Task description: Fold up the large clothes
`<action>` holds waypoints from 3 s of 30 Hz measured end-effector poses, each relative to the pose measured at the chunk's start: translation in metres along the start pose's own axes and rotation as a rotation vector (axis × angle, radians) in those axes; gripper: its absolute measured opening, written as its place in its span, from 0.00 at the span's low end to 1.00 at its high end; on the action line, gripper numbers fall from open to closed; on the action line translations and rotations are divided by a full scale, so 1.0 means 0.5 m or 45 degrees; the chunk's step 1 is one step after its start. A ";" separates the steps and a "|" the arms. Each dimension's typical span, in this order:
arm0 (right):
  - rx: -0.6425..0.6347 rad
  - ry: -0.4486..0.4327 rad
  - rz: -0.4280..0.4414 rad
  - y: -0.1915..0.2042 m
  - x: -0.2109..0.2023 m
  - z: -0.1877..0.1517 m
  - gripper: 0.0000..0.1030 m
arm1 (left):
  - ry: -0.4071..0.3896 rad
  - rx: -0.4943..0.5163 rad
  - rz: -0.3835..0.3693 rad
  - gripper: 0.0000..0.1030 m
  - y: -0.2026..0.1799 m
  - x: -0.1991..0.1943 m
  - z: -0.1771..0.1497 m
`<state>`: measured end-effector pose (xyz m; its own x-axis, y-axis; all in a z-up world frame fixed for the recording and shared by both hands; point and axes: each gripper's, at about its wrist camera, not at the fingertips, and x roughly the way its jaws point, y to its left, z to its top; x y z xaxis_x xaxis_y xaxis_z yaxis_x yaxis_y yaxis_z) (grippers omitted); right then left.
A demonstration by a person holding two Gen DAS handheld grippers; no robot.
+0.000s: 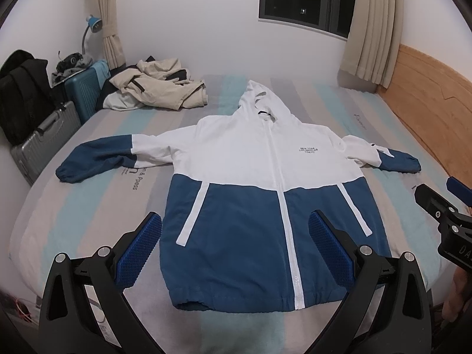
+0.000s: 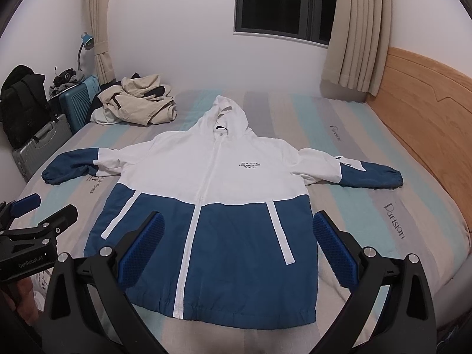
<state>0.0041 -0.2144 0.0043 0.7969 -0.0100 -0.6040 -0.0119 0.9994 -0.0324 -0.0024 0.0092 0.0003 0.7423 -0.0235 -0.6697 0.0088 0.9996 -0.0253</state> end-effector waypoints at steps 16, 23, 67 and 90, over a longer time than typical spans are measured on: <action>-0.002 0.017 -0.010 0.005 0.006 -0.004 0.93 | -0.001 -0.002 0.013 0.94 -0.001 -0.003 0.001; 0.007 0.012 -0.009 0.000 0.005 -0.008 0.93 | 0.007 0.000 0.004 0.94 -0.001 -0.001 0.000; 0.017 0.115 -0.215 -0.034 0.532 0.210 0.93 | 0.154 -0.056 0.058 0.94 0.125 0.576 0.253; -0.143 0.447 -0.234 -0.006 0.722 0.354 0.93 | 0.334 -0.546 0.582 0.94 0.926 0.573 0.202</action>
<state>0.3987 -0.2152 -0.0729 0.5378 -0.2183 -0.8143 0.0301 0.9703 -0.2402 0.2820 0.4664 -0.1286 0.4204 0.3441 -0.8395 -0.5741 0.8174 0.0476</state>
